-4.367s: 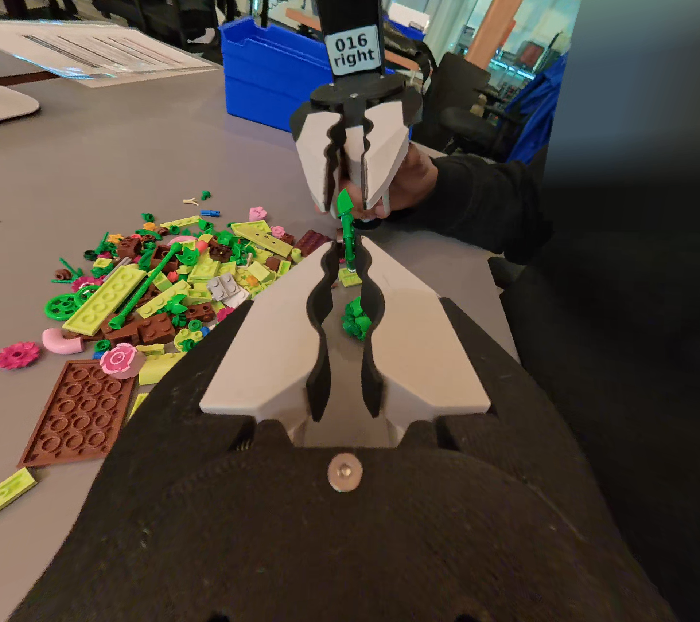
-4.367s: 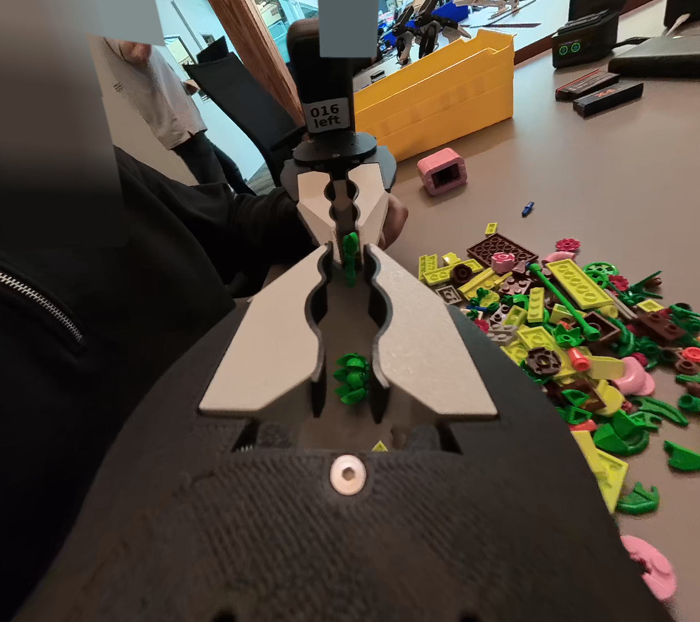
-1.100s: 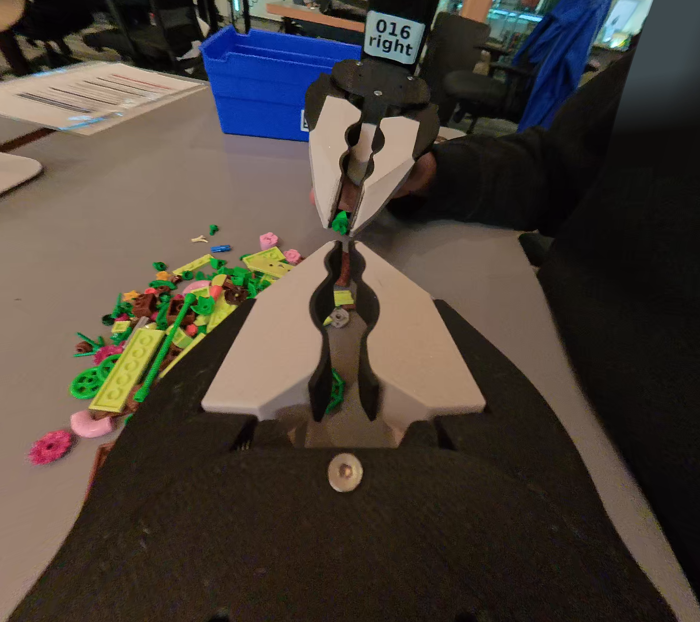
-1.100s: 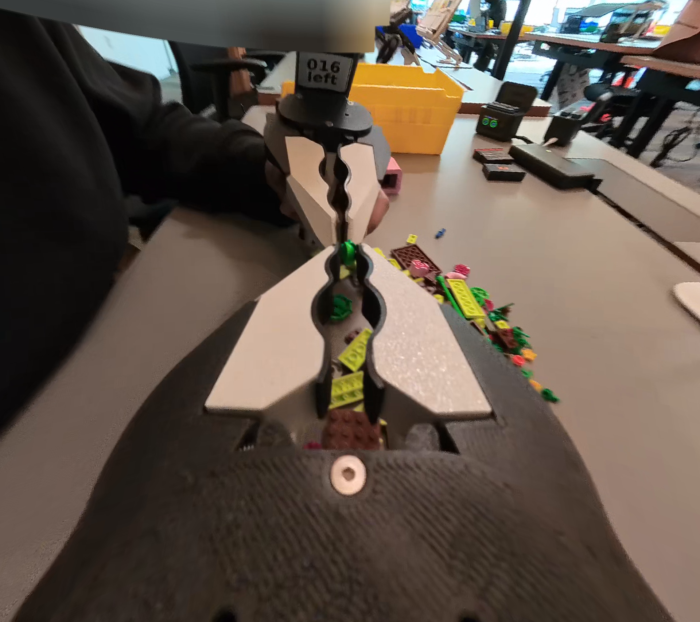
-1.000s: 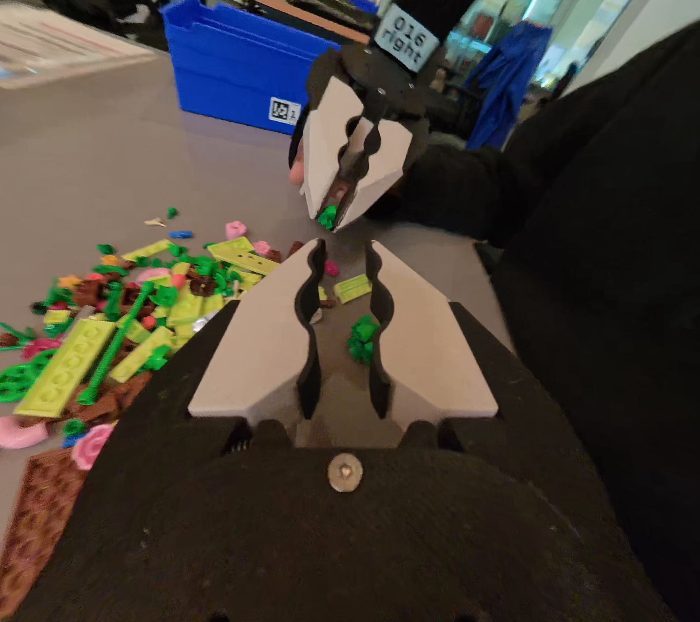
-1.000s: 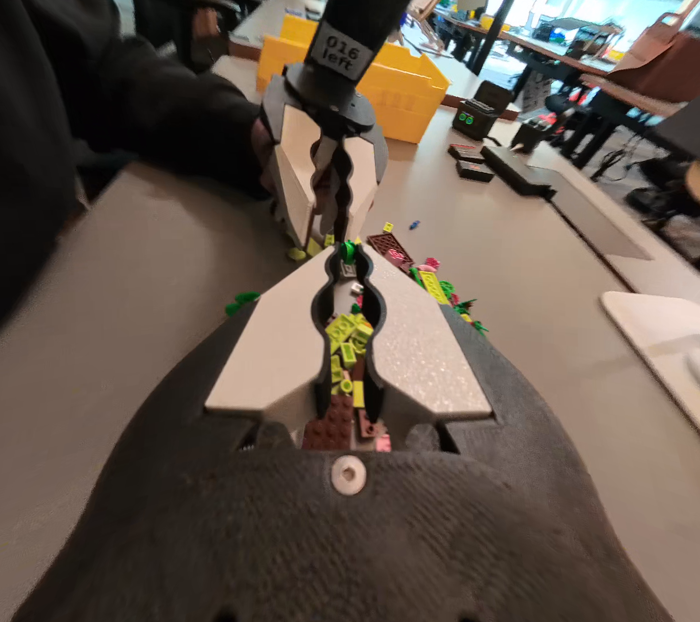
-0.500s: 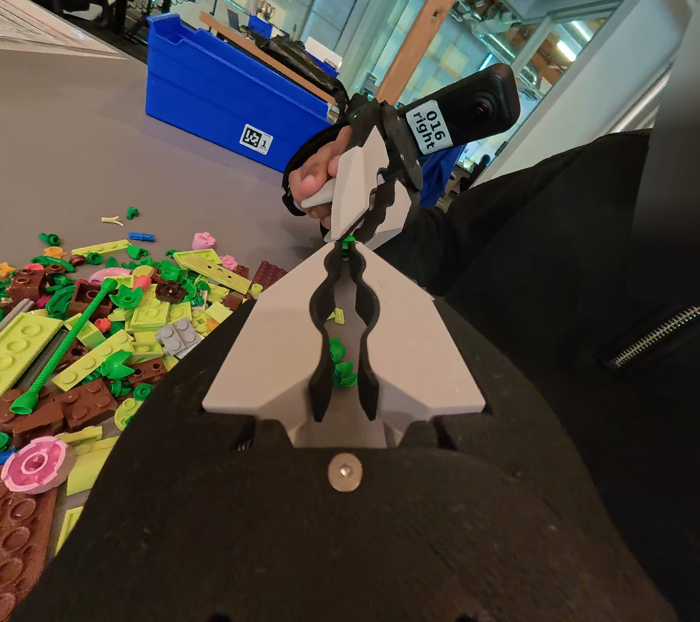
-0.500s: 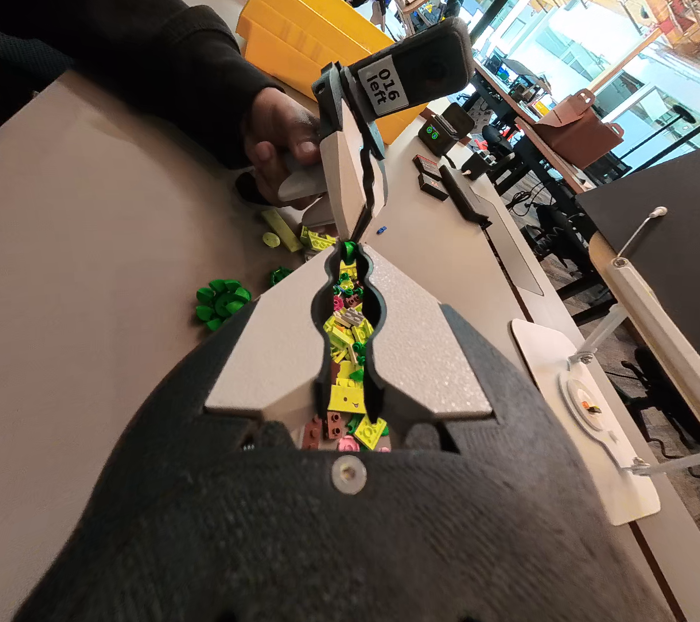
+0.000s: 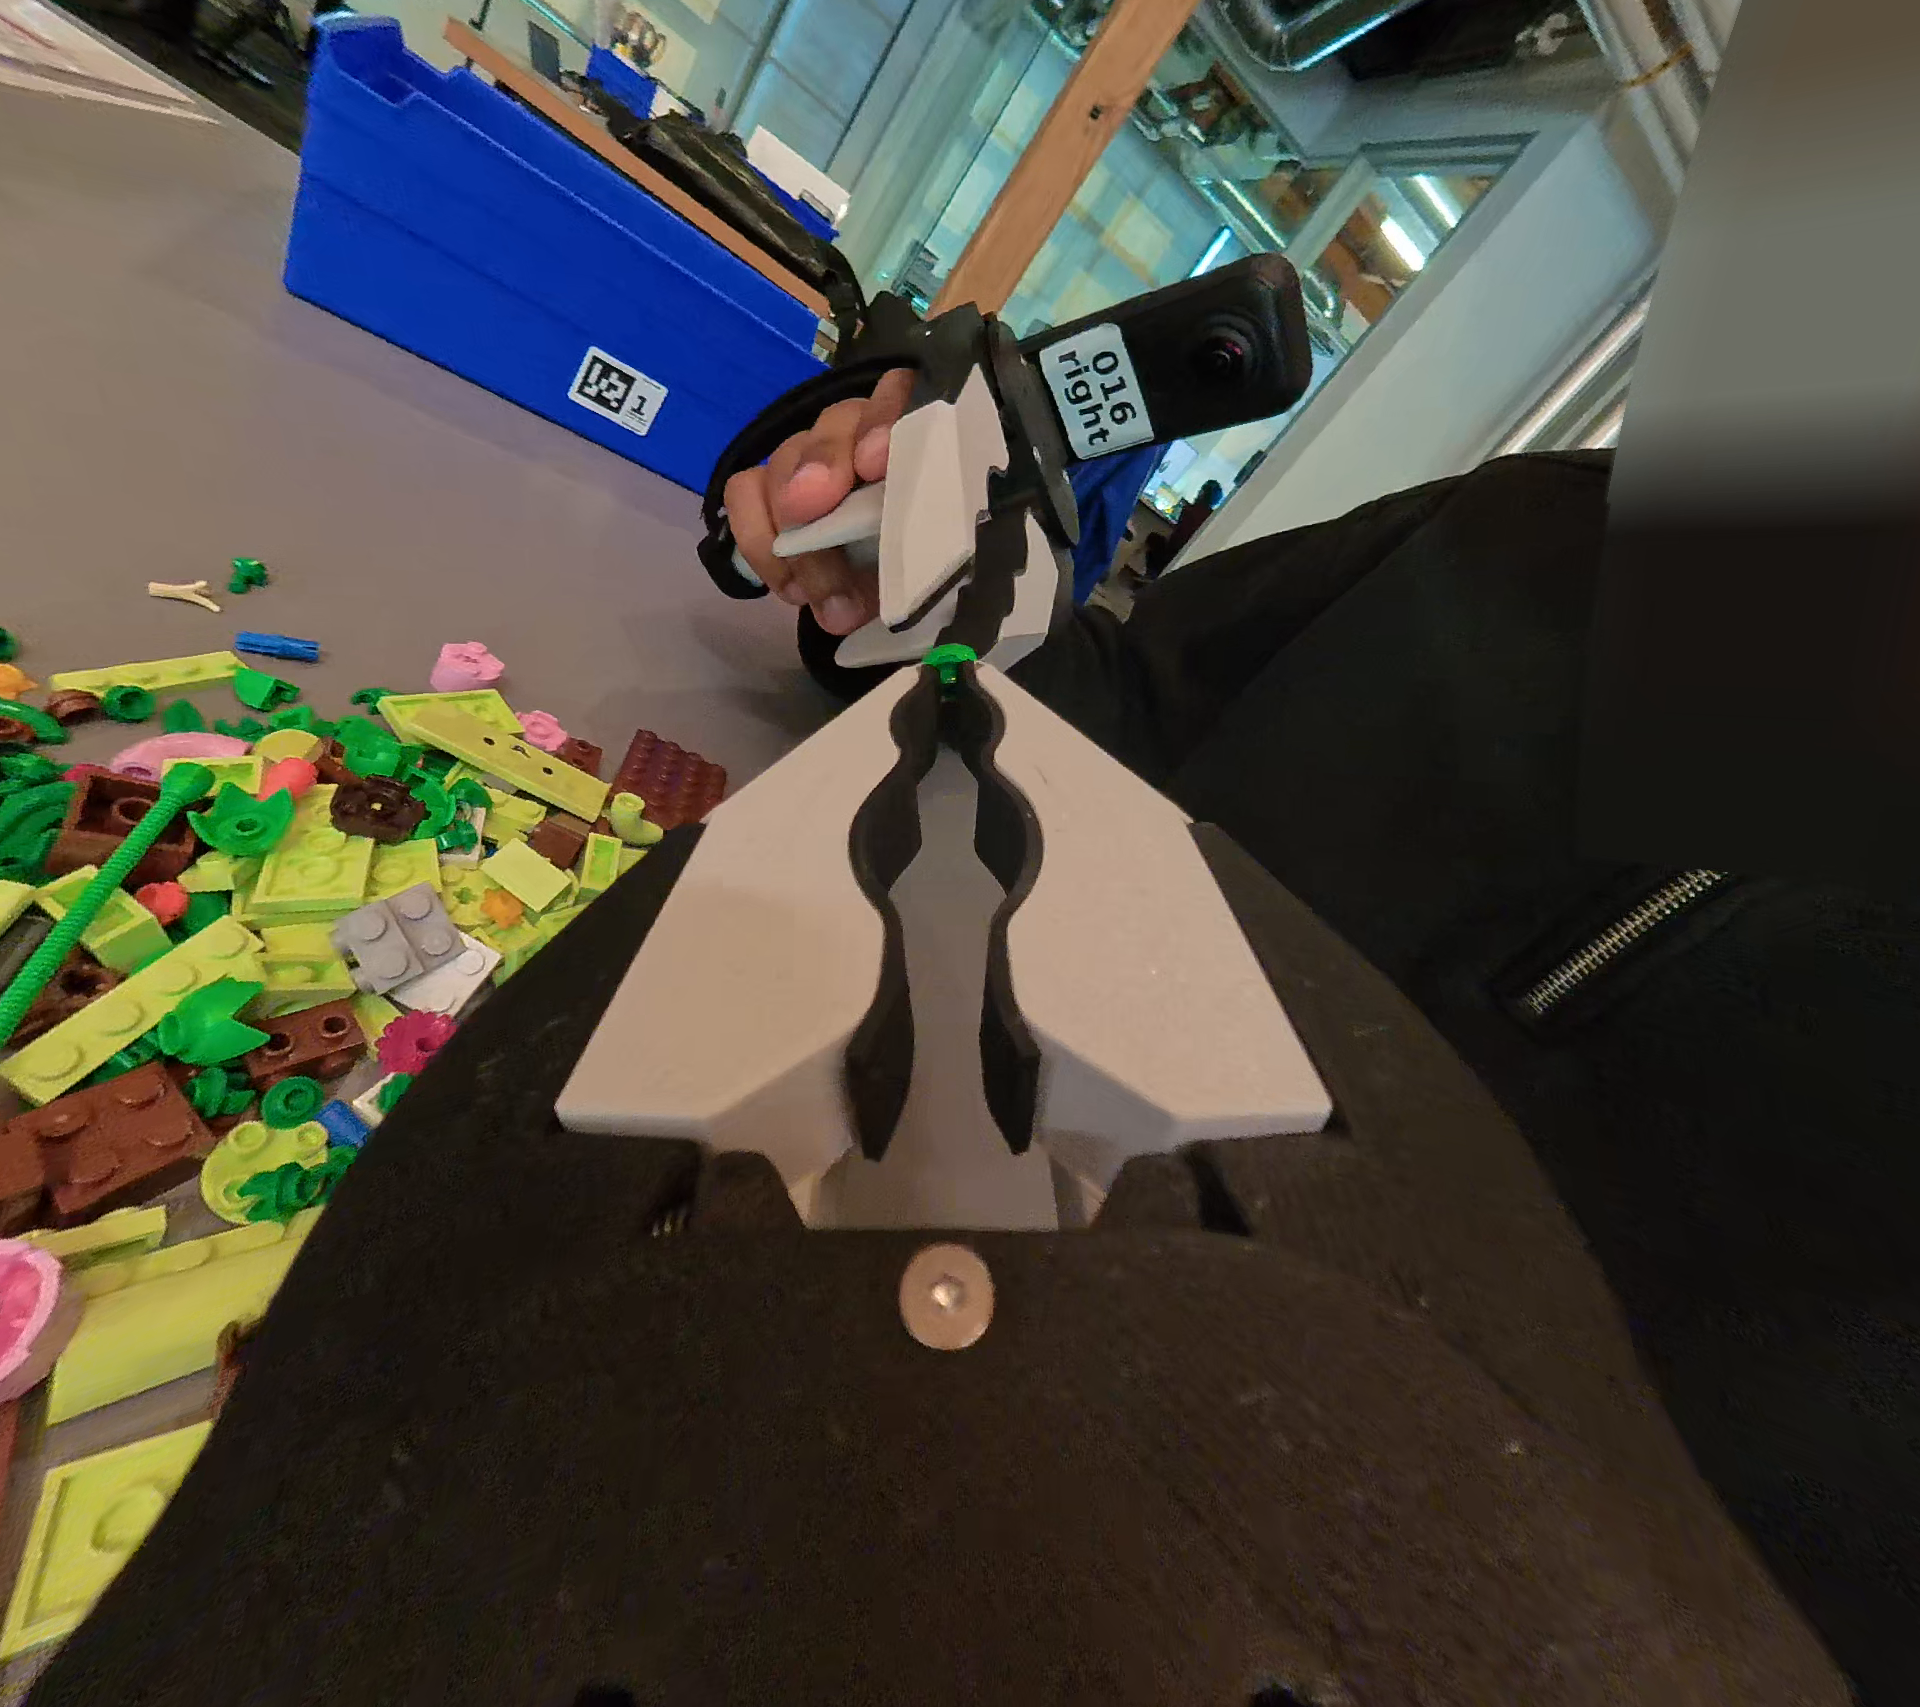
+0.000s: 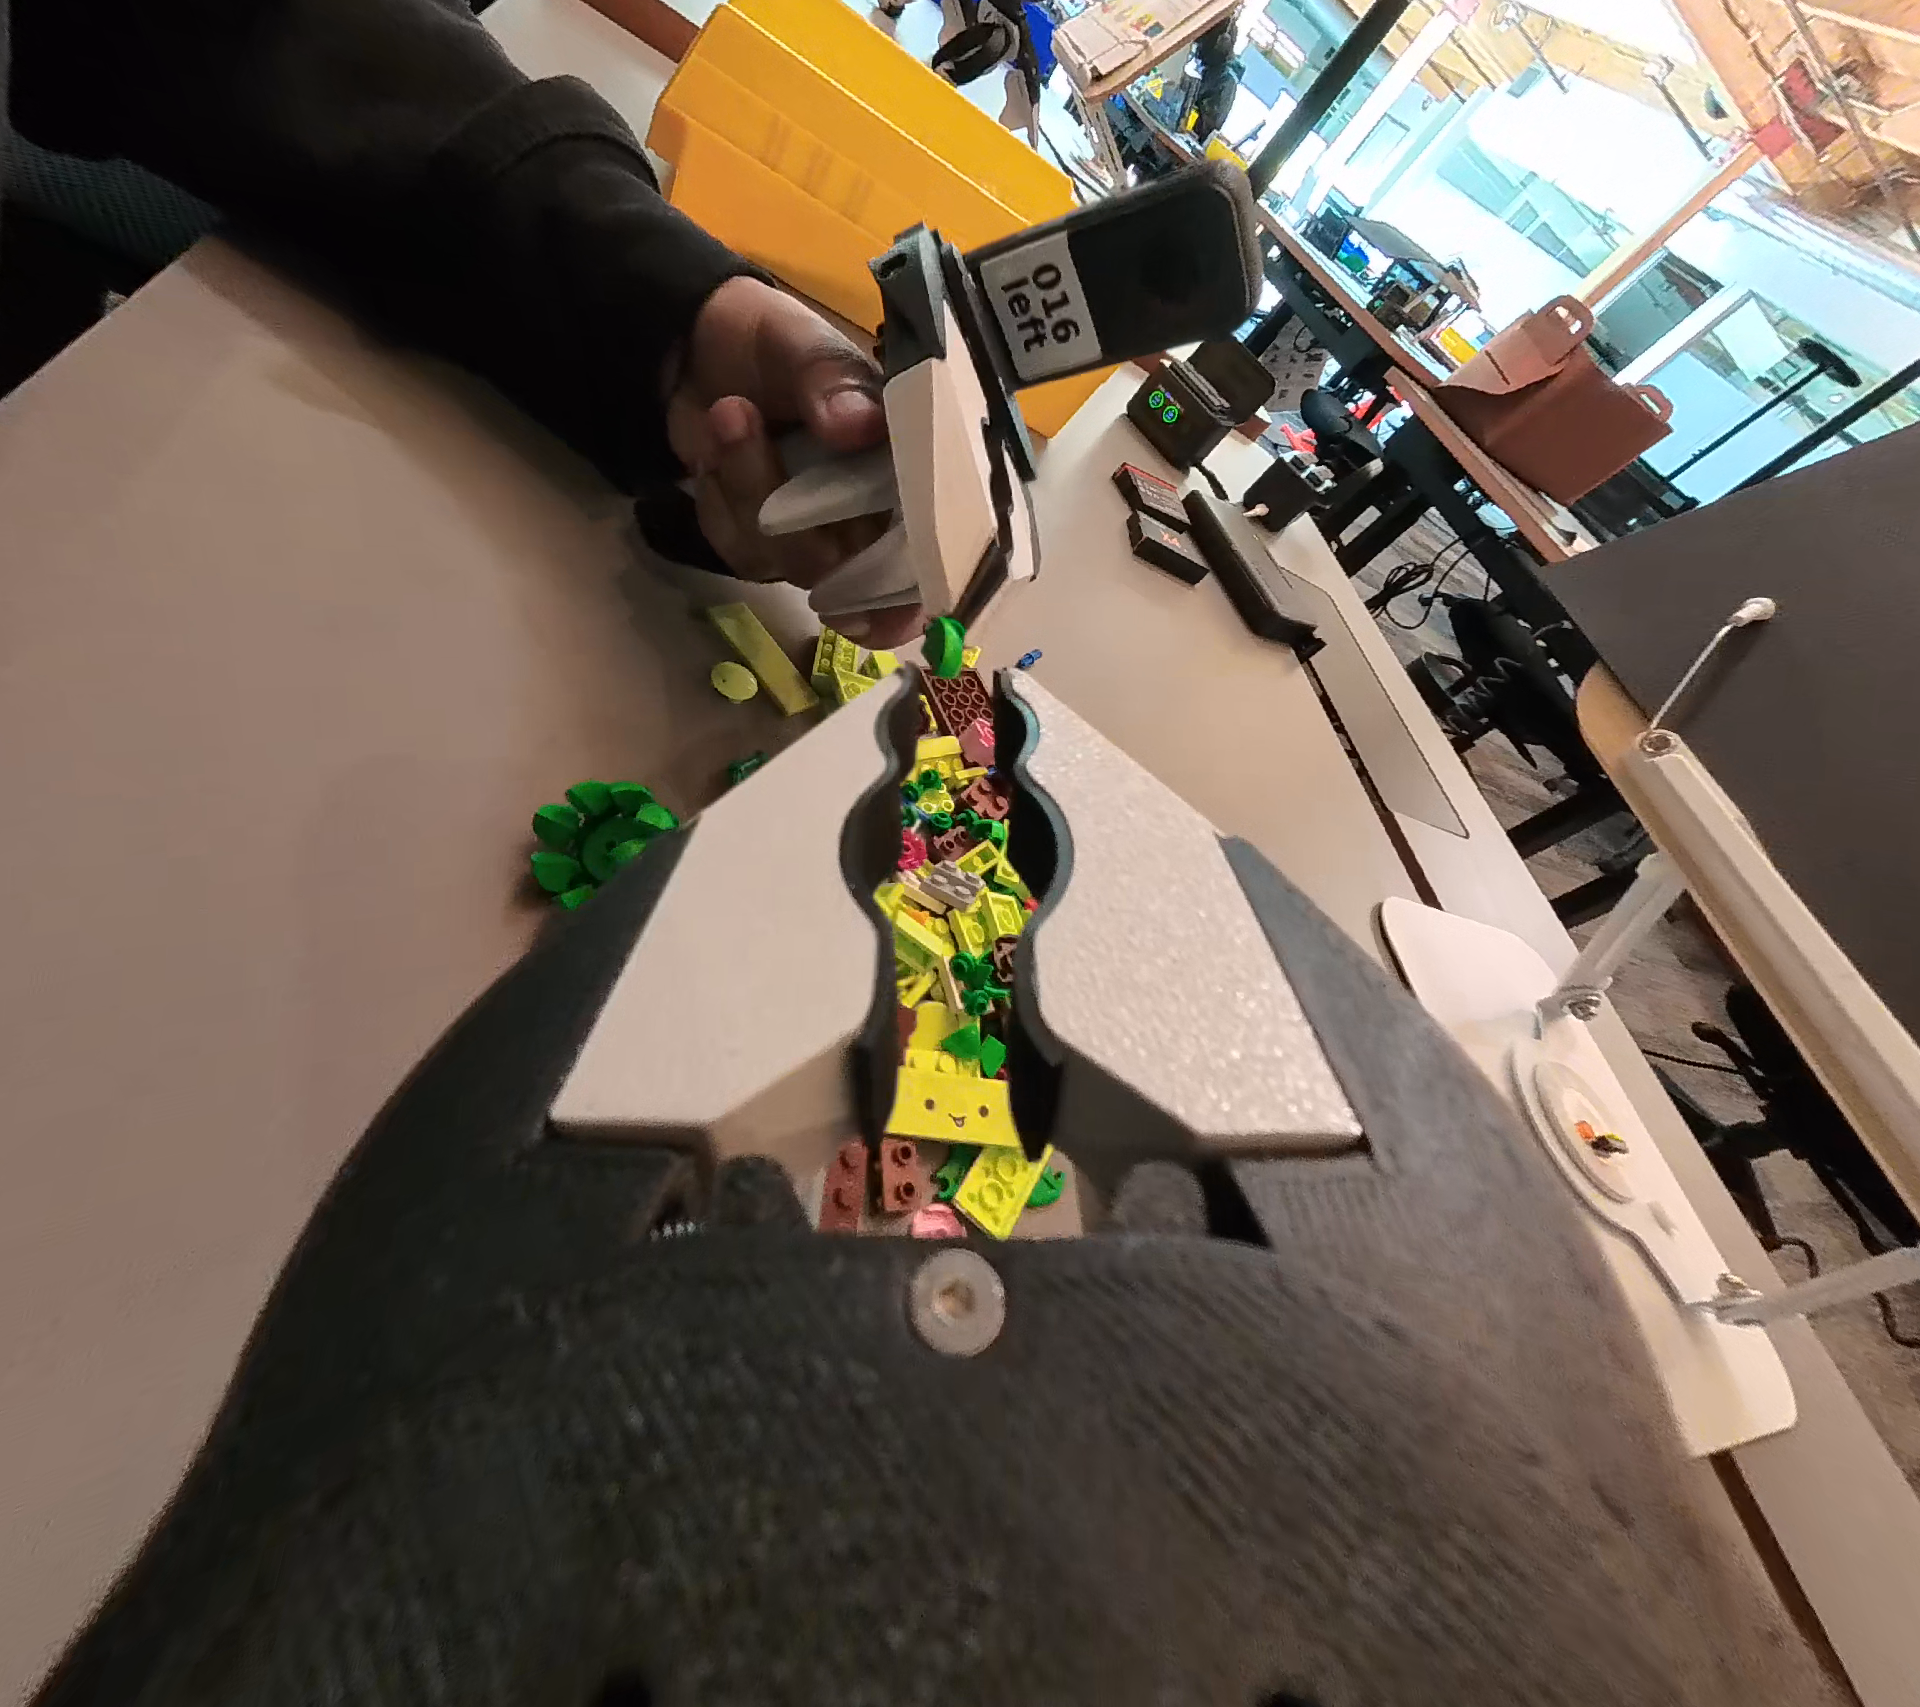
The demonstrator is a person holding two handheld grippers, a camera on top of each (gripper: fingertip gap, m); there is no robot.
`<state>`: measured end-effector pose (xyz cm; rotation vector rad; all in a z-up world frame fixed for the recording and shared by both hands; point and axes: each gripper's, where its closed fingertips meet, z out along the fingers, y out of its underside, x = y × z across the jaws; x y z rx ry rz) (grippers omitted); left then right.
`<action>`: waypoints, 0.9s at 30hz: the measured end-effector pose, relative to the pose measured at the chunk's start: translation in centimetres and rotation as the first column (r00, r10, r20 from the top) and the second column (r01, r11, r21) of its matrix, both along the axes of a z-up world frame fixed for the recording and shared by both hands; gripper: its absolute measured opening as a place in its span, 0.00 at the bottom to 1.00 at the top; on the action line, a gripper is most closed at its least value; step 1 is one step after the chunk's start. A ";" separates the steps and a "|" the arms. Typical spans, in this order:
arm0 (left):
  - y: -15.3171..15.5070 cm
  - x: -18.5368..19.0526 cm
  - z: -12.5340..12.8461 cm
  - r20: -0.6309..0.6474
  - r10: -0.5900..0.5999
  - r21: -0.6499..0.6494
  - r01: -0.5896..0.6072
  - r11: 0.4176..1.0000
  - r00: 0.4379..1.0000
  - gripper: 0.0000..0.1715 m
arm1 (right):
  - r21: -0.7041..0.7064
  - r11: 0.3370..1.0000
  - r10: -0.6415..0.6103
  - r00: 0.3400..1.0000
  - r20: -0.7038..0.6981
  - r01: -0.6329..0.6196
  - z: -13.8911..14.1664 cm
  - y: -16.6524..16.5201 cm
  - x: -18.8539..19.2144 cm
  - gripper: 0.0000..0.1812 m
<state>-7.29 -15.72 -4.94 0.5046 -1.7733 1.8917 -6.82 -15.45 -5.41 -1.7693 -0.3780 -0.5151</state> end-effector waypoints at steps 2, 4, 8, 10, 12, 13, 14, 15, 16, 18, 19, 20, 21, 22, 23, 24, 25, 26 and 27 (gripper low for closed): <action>-0.1 -0.2 -0.2 0.002 -0.008 0.012 0.008 1.000 1.000 0.00 | -0.002 1.000 0.006 1.000 -0.003 -0.006 0.0 0.0 -0.2 0.05; -0.2 -0.4 -0.1 0.000 -0.019 0.006 0.019 1.000 1.000 0.00 | 0.004 1.000 0.021 1.000 -0.008 -0.021 0.0 0.1 -0.5 0.05; -0.2 -0.4 0.0 -0.016 -0.029 0.001 0.029 1.000 0.999 0.00 | 0.031 0.998 0.054 0.998 -0.020 -0.054 0.5 0.1 -1.1 0.01; -0.2 -0.6 0.0 -0.023 -0.042 -0.003 0.042 0.999 0.999 0.00 | 0.029 0.998 0.059 0.998 -0.027 -0.058 0.5 0.1 -1.2 0.01; -0.1 -0.7 0.1 -0.033 -0.051 -0.009 0.051 0.999 0.998 0.00 | 0.032 0.997 0.065 0.998 -0.026 -0.064 0.6 0.1 -1.4 0.01; -0.2 -0.7 0.1 -0.032 -0.051 -0.010 0.051 0.999 0.998 0.00 | 0.030 0.997 0.065 0.997 -0.033 -0.064 0.6 0.1 -1.4 0.01; -0.2 -0.7 0.1 -0.026 -0.046 -0.012 0.045 0.999 0.999 0.00 | 0.029 0.998 0.065 0.997 -0.042 -0.063 0.6 0.1 -1.3 0.01; -0.2 -0.5 0.2 -0.012 -0.030 -0.014 0.030 0.999 0.999 0.00 | 0.030 0.998 0.061 0.997 -0.054 -0.059 0.7 0.1 -1.3 0.01; -0.2 -0.3 0.3 0.010 -0.005 -0.019 0.005 1.000 1.000 0.06 | 0.032 0.998 0.052 0.996 -0.069 -0.050 0.7 0.0 -1.1 0.01; 0.0 0.2 0.6 0.078 0.056 -0.014 -0.055 0.998 0.995 0.14 | 0.032 0.999 0.035 0.994 -0.100 -0.032 0.7 -0.1 -0.6 0.01; 0.0 0.4 0.5 0.127 0.084 0.003 -0.085 0.996 0.988 0.17 | 0.032 0.999 0.022 0.993 -0.119 -0.018 0.7 -0.1 -0.3 0.01; 0.0 0.5 0.4 0.186 0.109 0.029 -0.116 0.993 0.976 0.18 | 0.026 1.000 0.008 0.990 -0.143 -0.004 0.6 -0.2 0.0 0.00; 0.0 0.7 0.1 0.255 0.133 0.063 -0.154 0.986 0.958 0.18 | 0.016 1.000 0.001 0.986 -0.168 0.002 0.5 -0.2 0.2 0.00; 0.0 0.9 -0.4 0.330 0.154 0.106 -0.199 0.974 0.931 0.17 | 0.005 1.000 -0.010 0.982 -0.191 0.011 0.2 -0.2 0.4 0.00; 0.0 1.2 -0.9 0.409 0.169 0.154 -0.250 0.956 0.897 0.16 | -0.012 1.000 -0.025 0.977 -0.212 0.023 -0.1 -0.2 0.7 0.00; 0.0 1.6 -1.7 0.492 0.172 0.208 -0.307 0.929 0.854 0.14 | -0.033 0.999 -0.034 0.972 -0.231 0.027 -0.5 -0.1 0.8 0.00; 0.1 2.1 -2.5 0.571 0.169 0.260 -0.372 0.891 0.804 0.11 | -0.053 0.998 -0.044 0.968 -0.246 0.032 -0.9 -0.1 0.9 0.01; 0.2 2.5 -3.2 0.639 0.157 0.301 -0.432 0.850 0.753 0.10 | -0.070 0.996 -0.062 0.965 -0.255 0.046 -1.3 -0.1 1.2 0.01; 0.1 2.6 -3.7 0.692 0.129 0.329 -0.470 0.819 0.710 0.10 | -0.088 0.995 -0.078 0.961 -0.265 0.057 -1.6 -0.1 1.4 0.00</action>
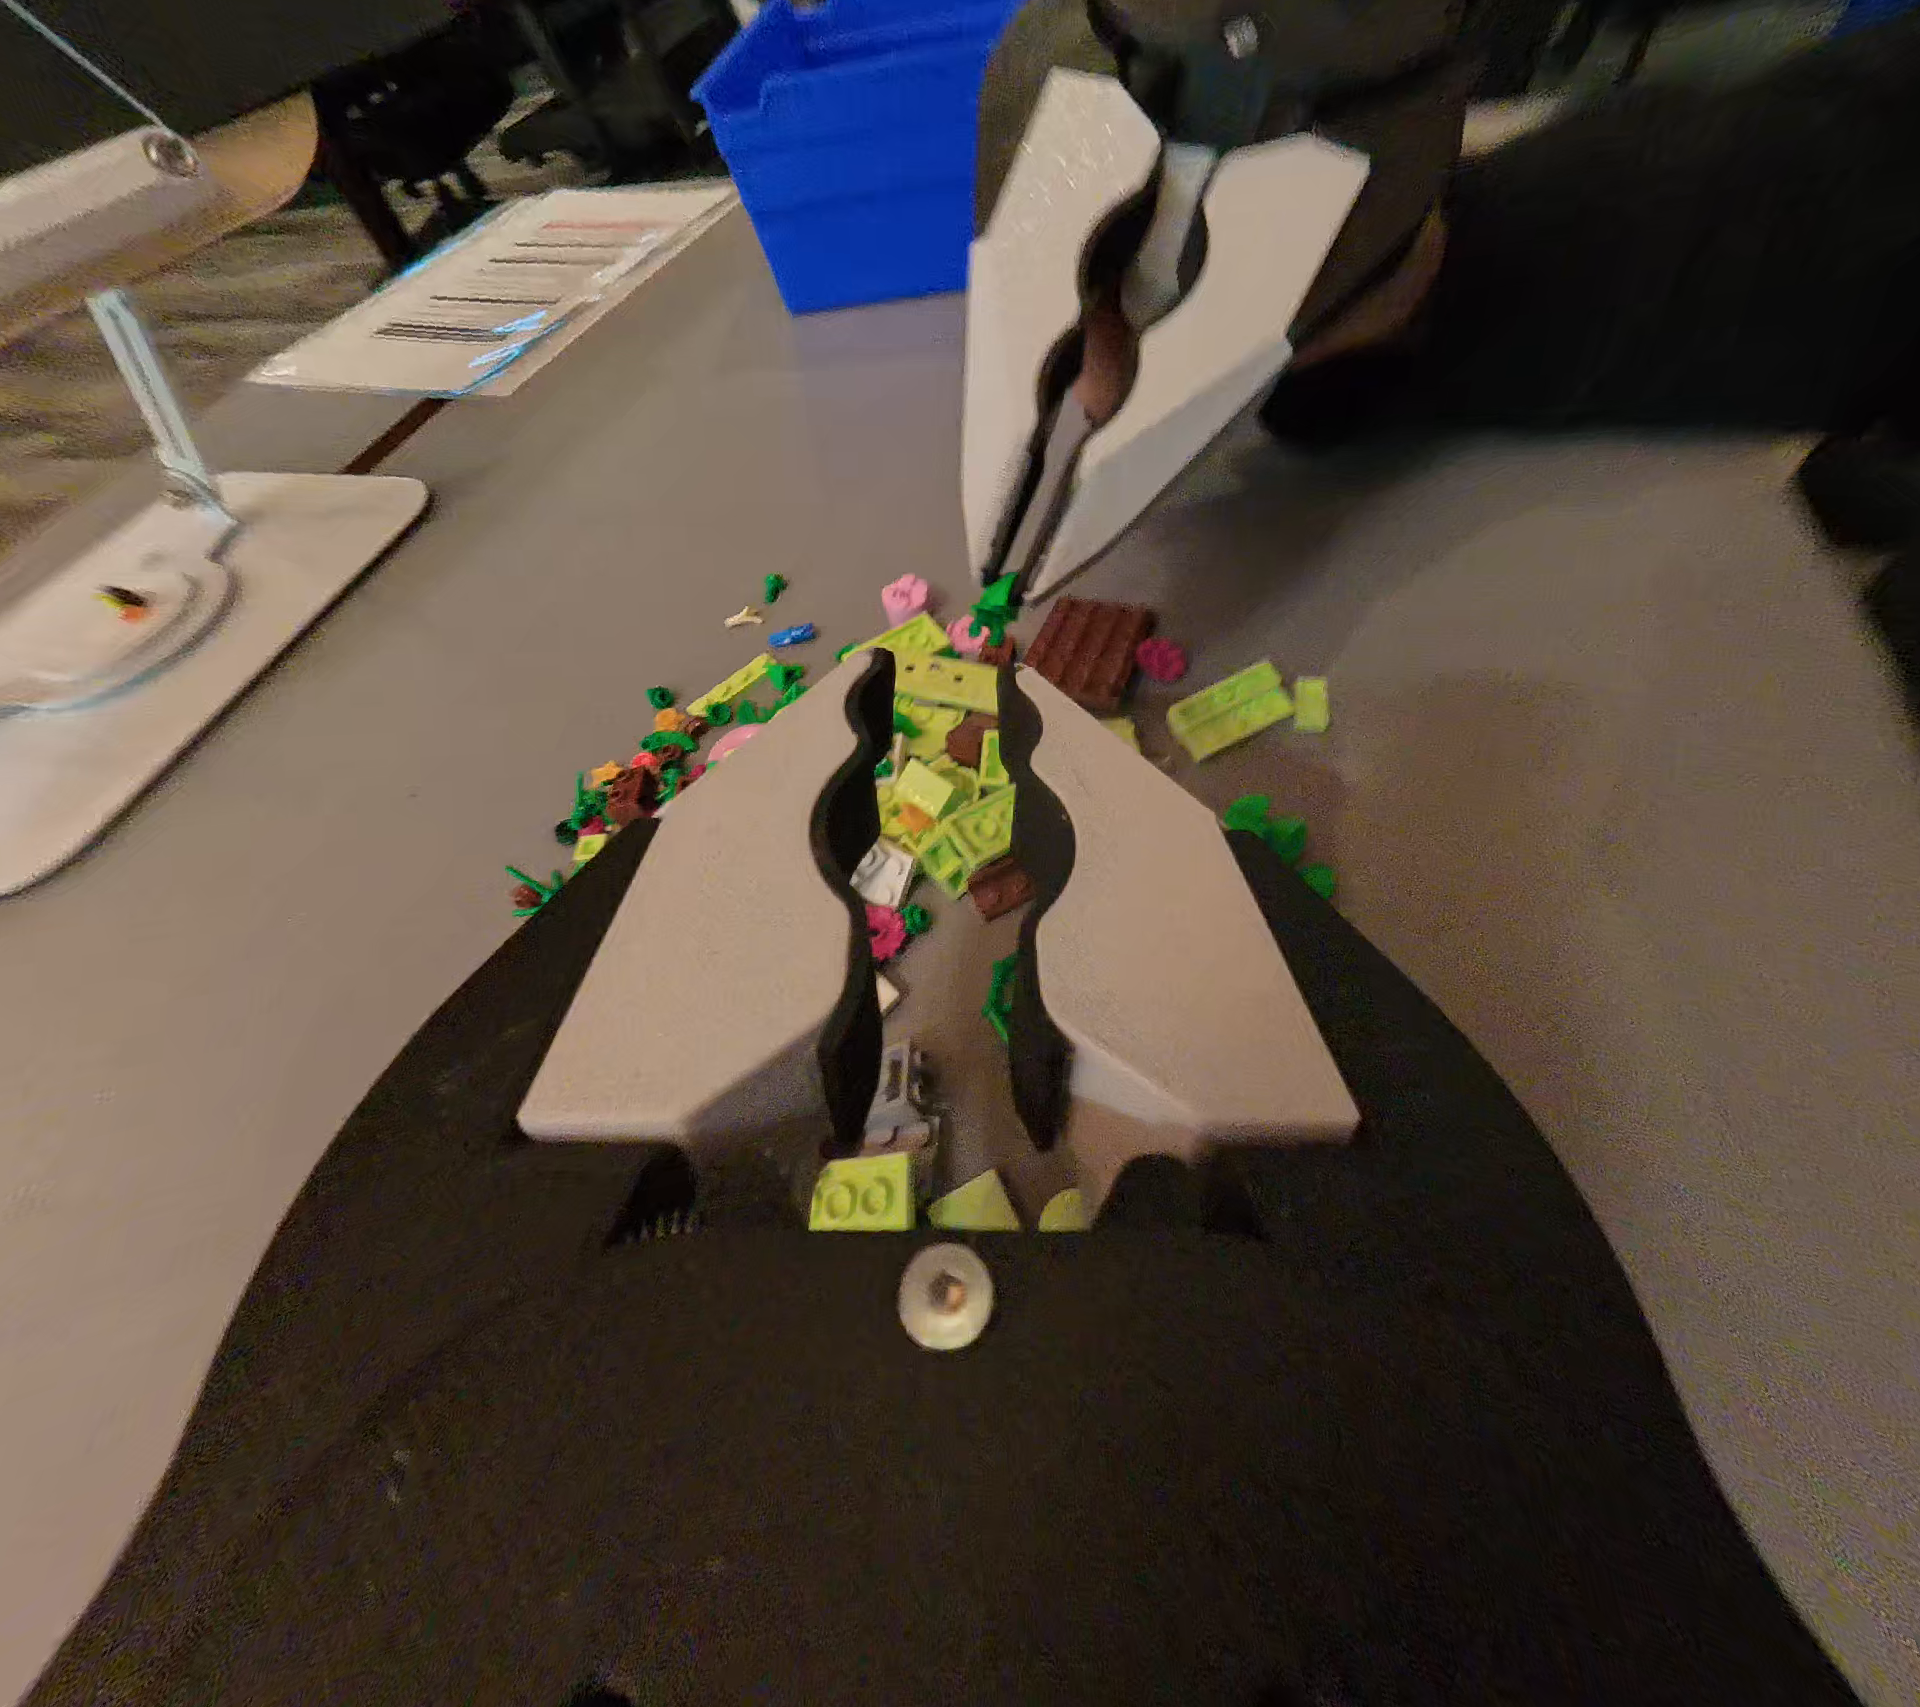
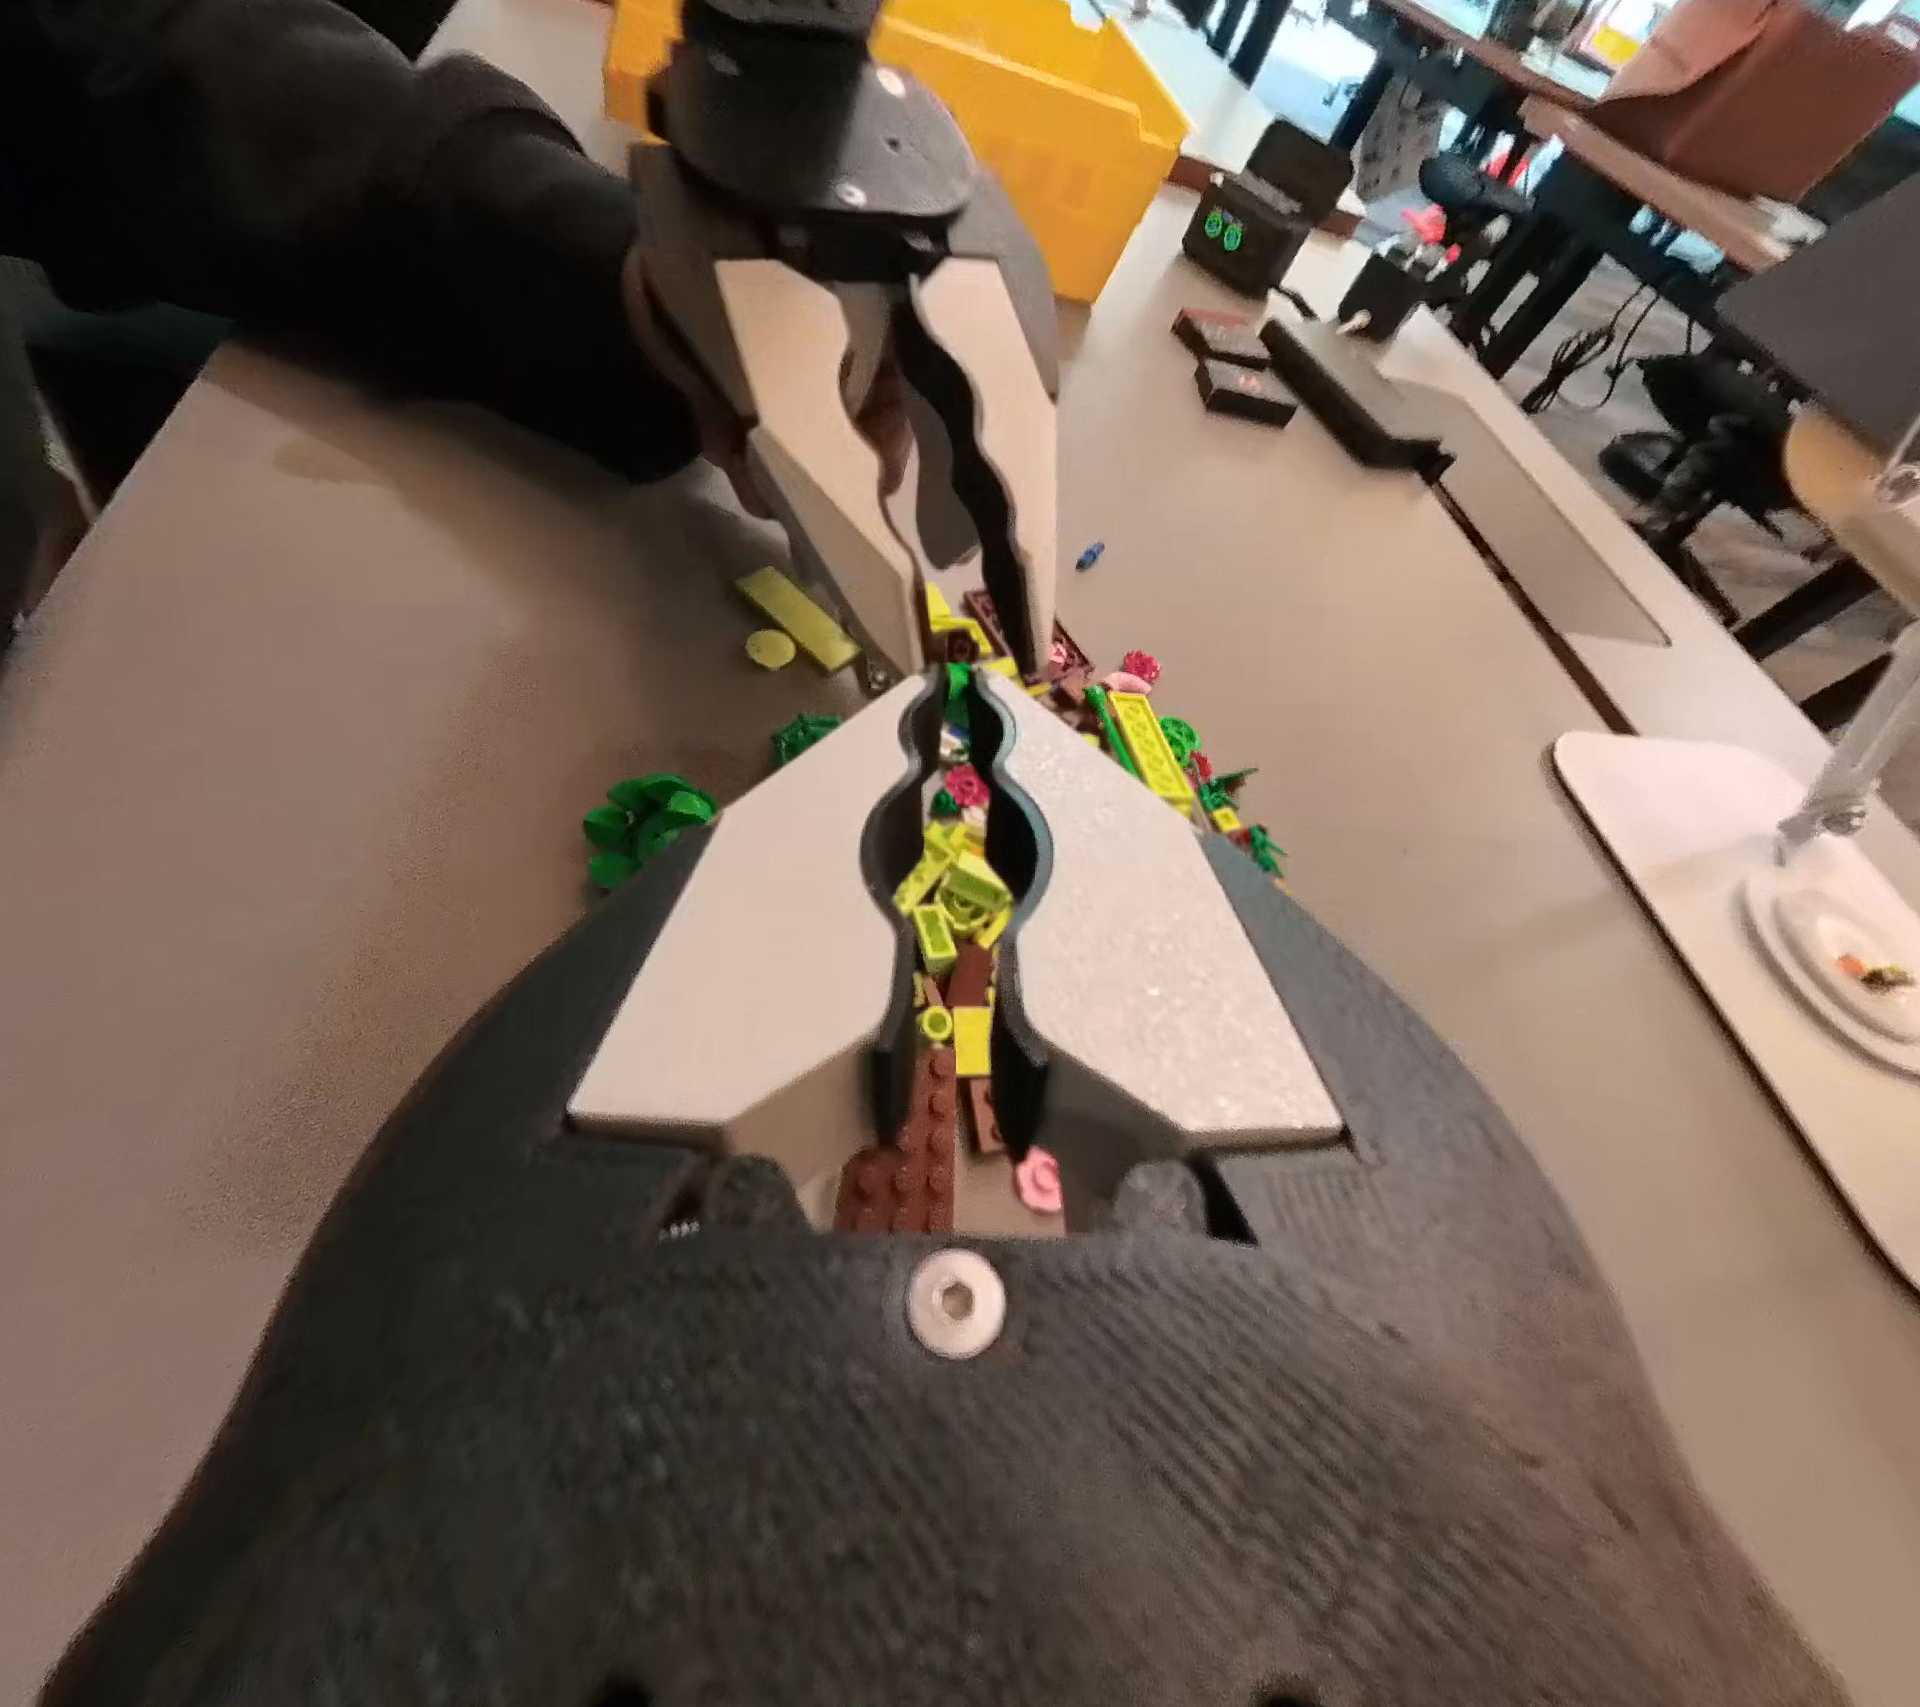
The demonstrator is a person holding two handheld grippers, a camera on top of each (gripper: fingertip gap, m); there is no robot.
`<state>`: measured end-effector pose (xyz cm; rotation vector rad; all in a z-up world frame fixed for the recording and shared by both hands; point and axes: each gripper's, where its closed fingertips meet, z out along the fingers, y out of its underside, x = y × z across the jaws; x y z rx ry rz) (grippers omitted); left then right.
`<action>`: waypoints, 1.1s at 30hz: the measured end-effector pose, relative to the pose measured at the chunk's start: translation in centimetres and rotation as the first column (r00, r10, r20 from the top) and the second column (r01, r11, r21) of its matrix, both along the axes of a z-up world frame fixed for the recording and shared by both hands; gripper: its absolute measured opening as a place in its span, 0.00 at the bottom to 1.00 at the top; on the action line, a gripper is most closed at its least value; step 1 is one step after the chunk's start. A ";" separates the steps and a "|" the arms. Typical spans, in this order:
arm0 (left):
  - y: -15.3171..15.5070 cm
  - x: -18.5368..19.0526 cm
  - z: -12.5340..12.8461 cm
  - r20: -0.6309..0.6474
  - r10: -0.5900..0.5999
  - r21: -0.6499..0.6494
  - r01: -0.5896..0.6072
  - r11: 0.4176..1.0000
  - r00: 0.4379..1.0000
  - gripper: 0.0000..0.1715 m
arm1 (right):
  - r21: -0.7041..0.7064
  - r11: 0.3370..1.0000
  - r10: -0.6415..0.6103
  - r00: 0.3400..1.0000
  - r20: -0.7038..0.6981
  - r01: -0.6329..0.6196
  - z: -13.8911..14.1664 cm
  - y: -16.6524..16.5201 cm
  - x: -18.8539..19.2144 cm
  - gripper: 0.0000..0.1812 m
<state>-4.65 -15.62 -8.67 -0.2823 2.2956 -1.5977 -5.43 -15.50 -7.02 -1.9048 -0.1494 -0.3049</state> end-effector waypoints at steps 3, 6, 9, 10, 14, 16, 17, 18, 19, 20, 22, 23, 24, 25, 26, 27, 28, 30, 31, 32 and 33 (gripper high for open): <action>-0.7 -0.5 -0.8 0.064 -0.002 0.073 -0.003 0.997 0.998 0.08 | -0.020 1.000 -0.019 0.999 -0.042 0.018 -0.6 0.2 0.2 0.00; -0.6 -0.2 -1.0 0.100 0.028 0.098 -0.038 0.994 0.995 0.06 | -0.039 0.999 -0.026 0.997 -0.067 0.023 -1.0 0.3 0.2 0.01; -0.6 -0.1 -1.0 0.210 0.026 0.139 -0.056 0.989 0.977 0.02 | -0.048 0.998 -0.032 0.995 -0.099 0.027 -1.3 0.4 0.3 0.01; -0.6 -0.1 -1.0 0.238 0.026 0.156 -0.065 0.986 0.971 0.02 | -0.043 0.999 -0.027 0.993 -0.116 0.022 -1.3 0.5 0.2 0.01; -0.5 0.0 -1.3 0.272 0.020 0.198 -0.076 0.977 0.962 0.02 | -0.025 1.000 -0.017 0.988 -0.155 0.013 -1.5 0.6 0.2 0.00; -0.5 0.0 -1.0 0.252 0.027 0.178 -0.074 0.981 0.967 0.02 | -0.010 1.000 -0.006 0.992 -0.124 0.005 -1.3 0.6 0.2 0.01; -0.5 -0.1 -0.9 0.237 0.030 0.166 -0.071 0.984 0.971 0.02 | -0.004 1.000 -0.003 0.995 -0.104 0.002 -1.1 0.5 0.2 0.01; -0.5 -0.1 -0.8 0.220 0.031 0.156 -0.066 0.986 0.975 0.02 | -0.006 1.000 0.002 0.996 -0.087 -0.002 -1.1 0.5 0.2 0.01; -0.5 -0.1 -0.7 0.210 0.032 0.146 -0.064 0.987 0.977 0.02 | -0.012 1.000 0.006 0.997 -0.074 -0.007 -1.1 0.5 0.1 0.03; -0.5 -0.1 -0.6 0.198 0.031 0.139 -0.059 0.989 0.980 0.02 | -0.017 1.000 0.009 0.998 -0.063 -0.010 -1.2 0.5 0.1 0.04; -0.6 -0.3 -0.6 0.167 0.024 0.128 -0.046 0.991 0.986 0.01 | -0.018 0.999 0.027 0.998 -0.053 -0.028 -1.3 0.5 -0.2 0.06; -0.7 -0.4 -0.6 0.154 0.020 0.120 -0.039 0.992 0.988 0.01 | -0.015 0.999 0.031 0.998 -0.052 -0.032 -1.3 0.6 -0.3 0.06; -0.7 -0.4 -0.6 0.144 0.020 0.117 -0.037 0.992 0.989 0.01 | -0.013 0.999 0.032 0.998 -0.049 -0.033 -1.3 0.6 -0.3 0.06; -0.7 -0.4 -0.6 0.135 0.018 0.111 -0.034 0.993 0.991 0.01 | -0.011 0.999 0.033 0.998 -0.046 -0.033 -1.3 0.6 -0.3 0.06; -0.7 -0.4 -0.4 0.123 0.017 0.099 -0.030 0.995 0.992 0.01 | -0.007 0.999 0.034 0.998 -0.047 -0.034 -1.2 0.6 -0.3 0.06; -0.8 -0.5 -0.3 0.105 0.015 0.085 -0.023 0.996 0.994 0.01 | -0.002 0.999 0.036 0.998 -0.052 -0.036 -1.1 0.6 -0.3 0.06; -0.8 -0.6 -0.2 0.084 0.009 0.072 -0.015 0.997 0.996 0.01 | 0.002 0.999 0.039 0.998 -0.057 -0.038 -1.0 0.6 -0.3 0.05; -0.8 -0.8 0.0 0.052 -0.008 0.043 0.005 0.999 0.999 0.01 | 0.013 0.999 0.047 0.996 -0.075 -0.046 -0.6 0.5 -0.4 0.04; -0.9 -1.0 0.1 0.029 -0.020 0.033 0.019 0.999 0.999 0.01 | 0.014 0.999 0.052 0.995 -0.089 -0.050 -0.5 0.4 -0.5 0.04; -0.9 -1.0 0.2 0.008 -0.029 0.016 0.029 0.999 1.000 0.01 | 0.012 0.999 0.053 0.994 -0.100 -0.052 -0.4 0.4 -0.6 0.02; -1.0 -1.1 0.3 -0.013 -0.037 -0.003 0.037 0.999 0.999 0.01 | 0.014 0.999 0.051 0.993 -0.111 -0.049 -0.3 0.3 -0.5 0.02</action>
